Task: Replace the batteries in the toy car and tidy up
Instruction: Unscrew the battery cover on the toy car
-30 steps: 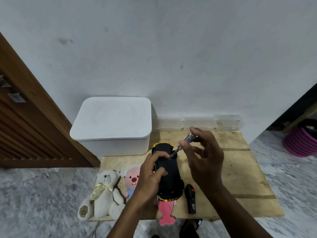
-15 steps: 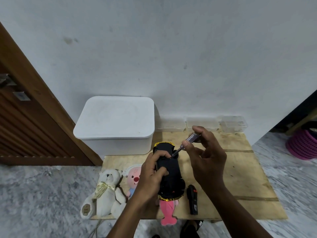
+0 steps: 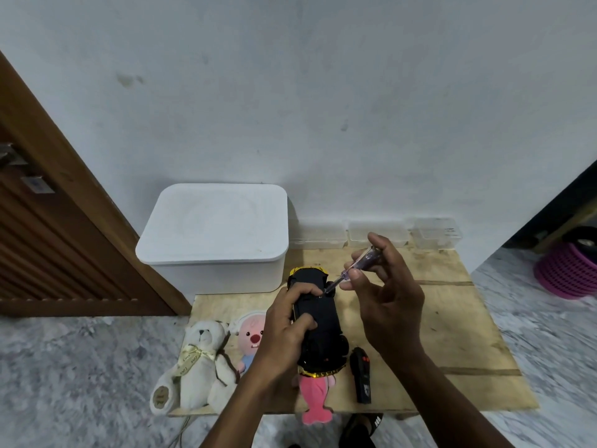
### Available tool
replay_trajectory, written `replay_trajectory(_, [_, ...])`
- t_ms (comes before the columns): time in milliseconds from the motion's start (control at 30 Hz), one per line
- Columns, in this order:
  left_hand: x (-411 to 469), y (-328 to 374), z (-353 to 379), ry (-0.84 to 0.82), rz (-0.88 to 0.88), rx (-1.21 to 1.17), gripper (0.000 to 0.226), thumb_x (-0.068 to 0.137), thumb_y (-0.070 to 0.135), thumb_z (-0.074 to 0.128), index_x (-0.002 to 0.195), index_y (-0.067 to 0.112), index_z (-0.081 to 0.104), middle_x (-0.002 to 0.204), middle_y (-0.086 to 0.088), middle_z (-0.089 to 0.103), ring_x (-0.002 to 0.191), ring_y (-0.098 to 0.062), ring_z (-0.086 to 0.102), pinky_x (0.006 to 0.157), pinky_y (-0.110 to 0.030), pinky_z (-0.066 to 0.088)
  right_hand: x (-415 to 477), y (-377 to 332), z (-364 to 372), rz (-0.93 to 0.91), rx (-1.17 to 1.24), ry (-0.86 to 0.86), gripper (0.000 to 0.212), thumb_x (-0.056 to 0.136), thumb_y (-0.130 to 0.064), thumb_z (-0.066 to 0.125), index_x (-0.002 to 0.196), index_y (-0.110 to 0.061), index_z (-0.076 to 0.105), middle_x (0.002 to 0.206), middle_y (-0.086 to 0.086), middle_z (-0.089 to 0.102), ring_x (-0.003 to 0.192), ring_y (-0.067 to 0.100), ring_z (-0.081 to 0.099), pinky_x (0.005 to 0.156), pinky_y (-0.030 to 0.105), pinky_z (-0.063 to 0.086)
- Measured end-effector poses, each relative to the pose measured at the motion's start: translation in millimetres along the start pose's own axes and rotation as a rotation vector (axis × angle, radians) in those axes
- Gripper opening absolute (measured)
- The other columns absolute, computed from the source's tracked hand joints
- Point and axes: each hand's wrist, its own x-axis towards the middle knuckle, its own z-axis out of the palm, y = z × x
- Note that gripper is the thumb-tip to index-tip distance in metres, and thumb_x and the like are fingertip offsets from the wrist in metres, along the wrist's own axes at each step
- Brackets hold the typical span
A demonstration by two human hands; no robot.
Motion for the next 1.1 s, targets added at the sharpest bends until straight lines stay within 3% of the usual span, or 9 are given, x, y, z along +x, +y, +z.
replay_trajectory(100, [-1.0, -1.1, -0.4, -0.002, 0.013, -0.004, 0.045, 0.06, 0.034, 0.053, 0.103, 0.032, 0.066, 0.108, -0.001, 0.063, 0.097, -0.026, 0.057, 0.077, -0.04, 0.046, 0.2, -3.8, 0.8, -0.007, -0.018, -0.029, 0.06, 0.088, 0.008, 0.065, 0.132, -0.03, 0.054, 0.105, -0.009, 0.069, 0.095, 0.021, 0.071, 0.066, 0.032, 0.062])
replay_trajectory(267, [-1.8, -0.5, -1.2, -0.001, 0.026, -0.013, 0.045, 0.06, 0.034, 0.053, 0.104, 0.031, 0.065, 0.11, -0.003, 0.062, 0.099, -0.028, 0.057, 0.076, -0.039, 0.047, 2.3, -6.3, 3.7, -0.059, -0.071, -0.006, 0.065, 0.081, 0.004, 0.077, 0.124, -0.041, 0.058, 0.102, 0.003, 0.062, 0.092, 0.022, 0.066, 0.063, 0.03, 0.06])
replay_trajectory(367, [-2.0, -3.0, -1.2, -0.004, 0.028, -0.02, 0.049, 0.061, 0.033, 0.054, 0.108, 0.03, 0.064, 0.112, -0.003, 0.062, 0.099, -0.03, 0.058, 0.075, -0.044, 0.048, 1.6, -5.1, 4.4, -0.052, -0.059, -0.006, 0.062, 0.084, 0.009, 0.071, 0.13, -0.03, 0.056, 0.1, 0.003, 0.065, 0.09, 0.02, 0.067, 0.064, 0.03, 0.061])
replay_trajectory(433, [-2.1, -4.3, -0.9, -0.007, 0.029, -0.027, 0.05, 0.061, 0.033, 0.054, 0.11, 0.031, 0.062, 0.111, -0.001, 0.062, 0.098, -0.029, 0.058, 0.071, -0.041, 0.048, -0.6, -4.5, 5.0, -0.04, -0.04, -0.027, 0.062, 0.086, 0.01, 0.066, 0.133, -0.028, 0.055, 0.104, 0.002, 0.067, 0.093, 0.022, 0.069, 0.066, 0.03, 0.061])
replay_trajectory(567, [-2.4, -4.6, -1.0, -0.009, 0.032, -0.048, 0.051, 0.062, 0.032, 0.054, 0.112, 0.029, 0.057, 0.107, -0.002, 0.062, 0.09, -0.024, 0.06, 0.064, -0.034, 0.048, 0.1, -6.8, 6.3, -0.028, -0.034, -0.019, 0.064, 0.085, 0.005, 0.07, 0.129, -0.04, 0.056, 0.109, 0.001, 0.066, 0.097, 0.023, 0.069, 0.066, 0.026, 0.059])
replay_trajectory(700, [0.2, -5.5, -3.3, -0.017, 0.035, -0.047, 0.039, 0.062, 0.028, 0.055, 0.101, 0.027, 0.054, 0.095, -0.006, 0.06, 0.077, -0.019, 0.051, 0.06, -0.035, 0.04, 1.7, -5.6, 5.7, -0.078, -0.079, 0.001, 0.057, 0.082, 0.003, 0.075, 0.126, -0.029, 0.059, 0.103, -0.008, 0.061, 0.092, 0.024, 0.067, 0.059, 0.037, 0.061])
replay_trajectory(867, [2.2, -4.1, -4.1, -0.035, 0.029, -0.056, 0.031, 0.065, 0.02, 0.055, 0.096, 0.026, 0.052, 0.089, -0.006, 0.056, 0.073, -0.016, 0.048, 0.058, -0.032, 0.038, 3.6, -6.4, 7.3, -0.105, -0.076, -0.021, 0.058, 0.086, 0.006, 0.066, 0.132, -0.026, 0.055, 0.105, 0.002, 0.064, 0.095, 0.021, 0.069, 0.064, 0.026, 0.06])
replay_trajectory(1100, [3.7, -6.2, -5.7, -0.036, 0.053, -0.028, 0.036, 0.06, 0.031, 0.054, 0.096, 0.026, 0.052, 0.092, -0.006, 0.057, 0.076, -0.018, 0.047, 0.062, -0.036, 0.037, 6.3, -5.7, 7.8, -0.116, -0.112, -0.014, 0.05, 0.083, -0.005, 0.073, 0.125, -0.028, 0.06, 0.105, -0.008, 0.061, 0.09, 0.02, 0.067, 0.058, 0.038, 0.062])
